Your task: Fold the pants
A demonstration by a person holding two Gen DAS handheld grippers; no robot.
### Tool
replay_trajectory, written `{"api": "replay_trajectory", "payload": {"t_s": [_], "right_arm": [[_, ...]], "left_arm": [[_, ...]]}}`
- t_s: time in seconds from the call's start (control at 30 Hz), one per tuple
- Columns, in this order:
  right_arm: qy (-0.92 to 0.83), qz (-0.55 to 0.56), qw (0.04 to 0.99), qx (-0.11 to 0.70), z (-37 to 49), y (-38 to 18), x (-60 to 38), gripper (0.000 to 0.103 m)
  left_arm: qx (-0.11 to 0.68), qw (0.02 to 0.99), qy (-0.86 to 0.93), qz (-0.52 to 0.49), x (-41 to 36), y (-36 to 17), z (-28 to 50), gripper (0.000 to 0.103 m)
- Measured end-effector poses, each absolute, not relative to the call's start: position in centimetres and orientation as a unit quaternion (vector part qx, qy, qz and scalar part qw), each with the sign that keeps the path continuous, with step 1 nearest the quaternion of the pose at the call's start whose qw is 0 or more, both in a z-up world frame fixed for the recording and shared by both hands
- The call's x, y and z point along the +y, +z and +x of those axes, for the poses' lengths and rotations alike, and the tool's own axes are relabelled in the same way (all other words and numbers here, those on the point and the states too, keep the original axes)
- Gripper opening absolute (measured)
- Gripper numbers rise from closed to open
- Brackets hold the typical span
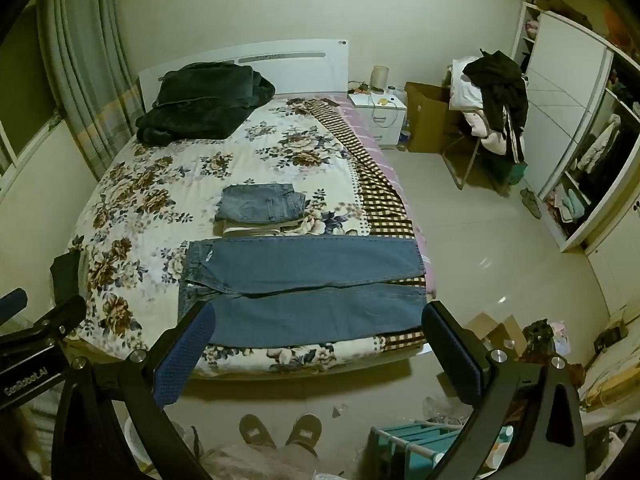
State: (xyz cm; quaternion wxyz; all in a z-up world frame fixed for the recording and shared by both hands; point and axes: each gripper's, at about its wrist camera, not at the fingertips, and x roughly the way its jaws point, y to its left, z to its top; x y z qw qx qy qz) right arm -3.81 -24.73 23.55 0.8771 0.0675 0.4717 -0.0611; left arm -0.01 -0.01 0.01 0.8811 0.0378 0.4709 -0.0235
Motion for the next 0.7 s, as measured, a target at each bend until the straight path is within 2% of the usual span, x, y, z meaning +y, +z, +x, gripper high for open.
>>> {"api": "replay_trajectory", "payload": {"t_s": [0.7], "right_arm": [[-0.065, 0.063, 0.879, 0.467, -3.4, 23.6, -24.4, 0.103]], "left_arm": [[0.478, 0.877, -0.028, 0.031, 0.3, 0.0, 1.3, 0.103]]}}
